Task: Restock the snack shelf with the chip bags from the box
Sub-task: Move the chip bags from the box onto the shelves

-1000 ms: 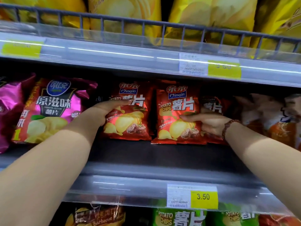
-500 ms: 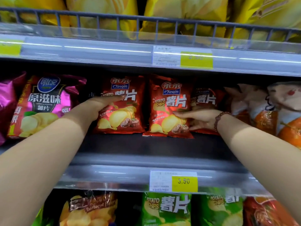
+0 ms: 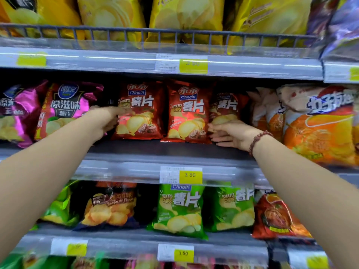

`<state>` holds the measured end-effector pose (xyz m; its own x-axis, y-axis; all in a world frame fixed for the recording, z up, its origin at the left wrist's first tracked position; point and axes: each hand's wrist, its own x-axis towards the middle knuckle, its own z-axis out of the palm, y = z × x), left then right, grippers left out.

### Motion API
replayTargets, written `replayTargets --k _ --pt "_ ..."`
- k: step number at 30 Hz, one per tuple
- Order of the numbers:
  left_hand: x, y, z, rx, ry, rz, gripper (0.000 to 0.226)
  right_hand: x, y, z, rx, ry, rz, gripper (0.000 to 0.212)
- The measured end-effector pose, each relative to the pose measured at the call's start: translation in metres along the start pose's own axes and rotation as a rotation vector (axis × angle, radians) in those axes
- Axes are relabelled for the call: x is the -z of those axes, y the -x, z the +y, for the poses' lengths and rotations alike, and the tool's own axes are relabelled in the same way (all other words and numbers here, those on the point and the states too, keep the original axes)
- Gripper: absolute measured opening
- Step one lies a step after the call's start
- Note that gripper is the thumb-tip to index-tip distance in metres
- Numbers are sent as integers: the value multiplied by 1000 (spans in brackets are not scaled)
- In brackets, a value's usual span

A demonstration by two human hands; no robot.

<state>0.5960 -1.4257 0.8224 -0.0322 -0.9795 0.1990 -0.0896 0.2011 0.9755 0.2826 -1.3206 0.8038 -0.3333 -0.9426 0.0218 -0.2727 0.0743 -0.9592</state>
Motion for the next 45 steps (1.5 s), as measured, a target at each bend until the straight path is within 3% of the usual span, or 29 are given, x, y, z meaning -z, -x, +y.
replayTargets --k 3,8,11,18,24,33,38,42,45 --pt "3 26 9 -4 107 -94 8 -3 32 -3 37 -99 -20 17" --pt "-4 90 20 -53 207 -241 28 -10 102 -4 117 -155 4 22" --pt "-12 127 16 -62 245 -332 29 -17 135 12 116 -190 26 34" --pt "-48 202 -36 19 216 -552 10 -24 206 89 -49 -239 63 37" --pt "-102 258 -114 119 106 -682 13 -6 247 178 -197 -230 118 43" --pt "-204 329 -260 372 -83 -600 36 56 284 365 -518 -245 80 48" --pt "-245 373 -336 513 -192 -599 26 82 292 475 -648 -285 64 54" --pt "-259 407 -411 654 -235 -548 31 80 301 568 -829 -342 133 24" --pt "-267 432 -463 737 -312 -527 39 68 320 630 -935 -358 153 37"
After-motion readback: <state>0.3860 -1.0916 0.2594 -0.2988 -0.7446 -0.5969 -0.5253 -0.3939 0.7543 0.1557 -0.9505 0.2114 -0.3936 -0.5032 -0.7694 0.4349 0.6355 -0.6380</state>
